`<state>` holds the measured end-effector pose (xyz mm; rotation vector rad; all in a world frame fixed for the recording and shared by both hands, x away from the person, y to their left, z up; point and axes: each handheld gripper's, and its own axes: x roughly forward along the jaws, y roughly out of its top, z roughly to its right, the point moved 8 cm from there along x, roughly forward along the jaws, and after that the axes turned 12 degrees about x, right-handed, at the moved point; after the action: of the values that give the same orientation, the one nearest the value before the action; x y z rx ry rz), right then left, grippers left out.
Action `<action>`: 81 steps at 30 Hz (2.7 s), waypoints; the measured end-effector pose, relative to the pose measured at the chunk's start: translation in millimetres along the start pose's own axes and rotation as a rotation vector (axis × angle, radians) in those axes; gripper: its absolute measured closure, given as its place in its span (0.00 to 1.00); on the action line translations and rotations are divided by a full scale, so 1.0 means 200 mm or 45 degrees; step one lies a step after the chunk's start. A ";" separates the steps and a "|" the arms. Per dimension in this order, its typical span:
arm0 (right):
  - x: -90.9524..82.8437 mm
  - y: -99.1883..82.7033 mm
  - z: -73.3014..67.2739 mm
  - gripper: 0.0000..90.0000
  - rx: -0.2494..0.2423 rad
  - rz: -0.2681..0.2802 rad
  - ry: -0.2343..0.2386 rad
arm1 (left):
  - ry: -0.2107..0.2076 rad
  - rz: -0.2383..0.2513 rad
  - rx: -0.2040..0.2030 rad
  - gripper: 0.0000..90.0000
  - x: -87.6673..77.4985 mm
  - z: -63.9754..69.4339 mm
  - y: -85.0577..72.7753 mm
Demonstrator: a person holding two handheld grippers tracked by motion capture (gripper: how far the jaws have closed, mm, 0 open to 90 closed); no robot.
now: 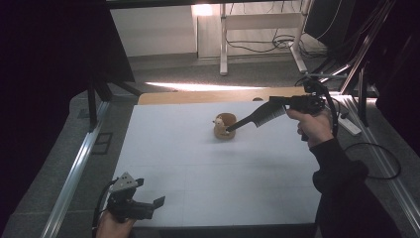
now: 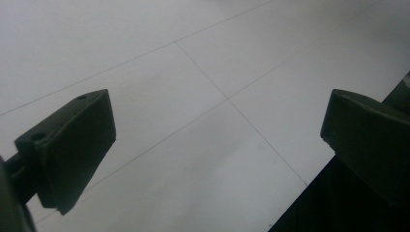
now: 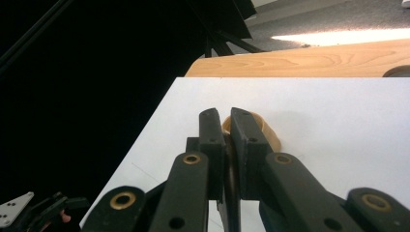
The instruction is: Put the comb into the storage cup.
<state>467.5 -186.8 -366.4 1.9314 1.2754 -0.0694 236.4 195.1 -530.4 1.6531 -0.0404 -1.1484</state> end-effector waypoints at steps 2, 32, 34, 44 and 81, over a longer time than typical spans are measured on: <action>0.00 0.01 0.00 0.94 0.001 0.004 -0.003 | -0.002 0.005 -0.001 0.00 0.00 0.00 0.00; 0.07 0.13 0.06 0.94 0.032 0.069 -0.065 | -0.028 0.001 -0.005 0.00 0.00 0.00 0.00; 0.08 0.14 0.07 0.94 0.033 0.071 -0.069 | -0.029 0.002 -0.004 0.00 0.00 0.00 0.00; 0.11 0.15 0.07 0.94 0.024 0.077 -0.086 | -0.031 -0.003 -0.003 0.01 0.01 0.00 0.00; 0.33 0.15 0.09 0.94 -0.014 0.036 -0.163 | -0.042 0.002 -0.014 0.01 0.01 0.00 0.00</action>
<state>529.9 -153.0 -390.8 1.9033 1.1619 -0.1684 236.8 195.0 -531.8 1.6241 -0.0560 -1.1728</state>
